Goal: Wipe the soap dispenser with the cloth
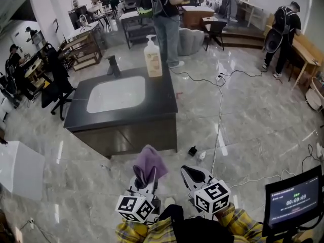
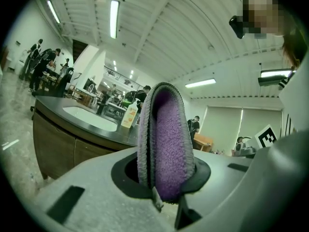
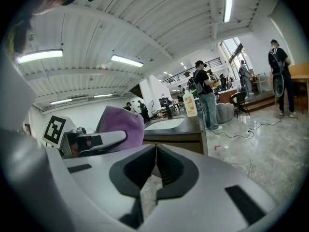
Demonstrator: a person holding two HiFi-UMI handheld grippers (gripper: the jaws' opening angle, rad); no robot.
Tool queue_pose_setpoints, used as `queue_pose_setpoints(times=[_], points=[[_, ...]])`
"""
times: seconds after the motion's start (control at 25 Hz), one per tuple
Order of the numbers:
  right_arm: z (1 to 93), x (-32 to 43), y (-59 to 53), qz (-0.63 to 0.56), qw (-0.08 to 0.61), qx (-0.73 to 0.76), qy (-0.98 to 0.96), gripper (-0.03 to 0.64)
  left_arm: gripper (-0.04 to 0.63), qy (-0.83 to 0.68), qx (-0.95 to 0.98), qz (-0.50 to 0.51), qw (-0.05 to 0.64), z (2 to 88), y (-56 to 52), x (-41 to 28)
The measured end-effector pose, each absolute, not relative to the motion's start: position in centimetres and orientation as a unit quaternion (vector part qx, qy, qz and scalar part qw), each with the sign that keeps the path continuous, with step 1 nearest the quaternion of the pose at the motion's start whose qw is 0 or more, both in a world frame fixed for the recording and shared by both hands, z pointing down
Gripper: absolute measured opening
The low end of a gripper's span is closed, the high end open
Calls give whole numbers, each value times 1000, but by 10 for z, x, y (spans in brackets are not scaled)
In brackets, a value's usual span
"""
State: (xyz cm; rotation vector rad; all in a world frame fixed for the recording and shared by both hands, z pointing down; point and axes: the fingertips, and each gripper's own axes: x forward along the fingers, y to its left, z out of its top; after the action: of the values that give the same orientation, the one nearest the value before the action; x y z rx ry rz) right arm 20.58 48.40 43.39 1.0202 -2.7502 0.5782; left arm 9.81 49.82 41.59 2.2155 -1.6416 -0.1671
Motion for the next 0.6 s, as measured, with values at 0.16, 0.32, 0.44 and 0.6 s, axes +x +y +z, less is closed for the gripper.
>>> queue_pose_setpoints(times=[0.16,0.32,0.44,0.6], points=[[437,188,466,191,77,345,-916,6,72,-578,792,-55,191,422,479,80],[435,165,449,188,77,352,-914,6,72,-574,794,-57,189,420,464,57],[430,146,435,185,72,355,-914,5,72,-572,797,-56,185,418,453,38],[427,122,423,178,71,356,-915,5,72,-567,801,-59,184,416,441,14]])
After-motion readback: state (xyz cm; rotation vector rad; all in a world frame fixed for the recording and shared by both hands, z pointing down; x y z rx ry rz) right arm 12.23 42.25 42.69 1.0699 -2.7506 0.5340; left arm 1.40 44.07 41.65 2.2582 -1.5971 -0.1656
